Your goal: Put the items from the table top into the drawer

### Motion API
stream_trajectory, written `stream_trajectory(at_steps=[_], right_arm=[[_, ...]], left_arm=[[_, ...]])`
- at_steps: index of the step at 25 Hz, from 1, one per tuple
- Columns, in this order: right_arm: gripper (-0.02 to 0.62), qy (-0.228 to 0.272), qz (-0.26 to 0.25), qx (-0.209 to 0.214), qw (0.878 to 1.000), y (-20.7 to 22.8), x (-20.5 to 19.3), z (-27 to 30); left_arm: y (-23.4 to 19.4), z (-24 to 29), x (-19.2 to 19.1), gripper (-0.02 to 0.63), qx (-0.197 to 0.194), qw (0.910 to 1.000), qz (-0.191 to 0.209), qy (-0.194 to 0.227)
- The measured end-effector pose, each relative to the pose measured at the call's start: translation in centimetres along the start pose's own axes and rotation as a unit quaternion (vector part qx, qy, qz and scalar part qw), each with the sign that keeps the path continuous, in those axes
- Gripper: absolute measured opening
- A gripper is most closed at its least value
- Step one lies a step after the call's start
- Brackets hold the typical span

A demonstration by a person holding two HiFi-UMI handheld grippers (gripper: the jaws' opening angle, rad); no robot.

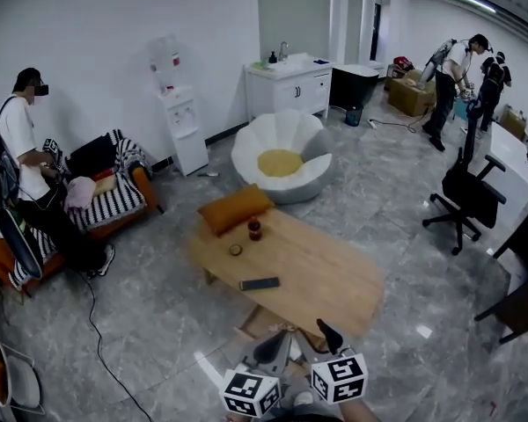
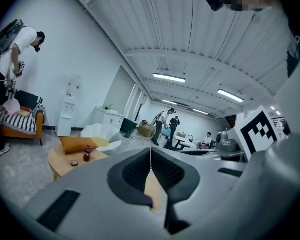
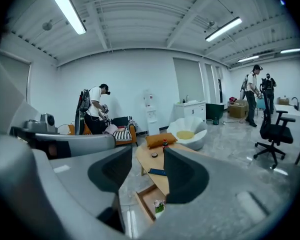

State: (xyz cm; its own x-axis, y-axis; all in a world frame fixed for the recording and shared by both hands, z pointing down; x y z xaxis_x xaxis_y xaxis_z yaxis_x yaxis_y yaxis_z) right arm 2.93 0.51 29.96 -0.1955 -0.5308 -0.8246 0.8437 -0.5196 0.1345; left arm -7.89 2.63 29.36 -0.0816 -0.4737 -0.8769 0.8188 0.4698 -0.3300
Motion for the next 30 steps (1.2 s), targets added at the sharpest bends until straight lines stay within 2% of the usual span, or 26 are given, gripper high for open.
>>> stream_trajectory(at_steps=[3, 6, 9, 12, 16, 21, 26, 30], right_arm=[[0.159, 0.02, -0.005, 0.007, 1.0, -0.9, 0.9, -0.7], [0.099, 0.046, -0.016, -0.001, 0.999, -1.5, 2.1, -1.2], [0.085, 0.046, -0.054, -0.009, 0.997, -1.9, 2.2, -1.3], [0.007, 0.055, -0.048, -0.018, 0.997, -1.7, 2.0, -1.7], [0.005, 0.063, -0.023, -0.018, 0.998, -2.0, 1.3, -2.3], [0.003, 0.062, -0.005, -0.021, 0.998, -2.1, 0.5, -2.5], [0.003, 0.075, -0.015, -0.014, 0.997, -2.8, 0.2, -3.3], [0.003, 0.066, -0.021, -0.024, 0.997, -3.0, -0.4, -3.7]], left_arm=[[1.4, -0.6, 0.3, 0.011, -0.01, 0.9999, 0.009, 0.01], [0.9, -0.9, 0.8, 0.011, 0.007, 0.9998, 0.004, 0.019], [0.2, -1.0, 1.2, 0.011, 0.027, 0.9993, 0.01, 0.023], [-0.2, -0.9, 1.3, 0.011, 0.048, 0.9984, 0.014, 0.024], [0.1, -1.5, 1.1, 0.011, 0.043, 0.9979, 0.005, 0.049], [0.7, -1.2, 0.5, 0.011, 0.037, 0.9987, 0.02, 0.03], [0.8, -1.8, 0.4, 0.011, 0.04, 0.9986, 0.011, 0.033], [1.3, -1.6, 0.3, 0.009, 0.032, 0.999, 0.01, 0.03]])
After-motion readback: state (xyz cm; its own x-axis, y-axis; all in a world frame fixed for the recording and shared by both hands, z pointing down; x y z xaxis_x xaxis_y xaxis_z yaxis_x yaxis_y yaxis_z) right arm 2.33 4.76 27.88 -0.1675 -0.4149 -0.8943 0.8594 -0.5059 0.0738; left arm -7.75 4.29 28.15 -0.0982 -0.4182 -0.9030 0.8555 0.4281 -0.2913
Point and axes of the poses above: the fingertips, and each gripper's own axes: z forward along the fingers, y to its right, x out of its top, the point moved 6 cm from there along -z, backward along the fingers, and after that the axes turned 12 degrees about -y, right-handed, at the moved point
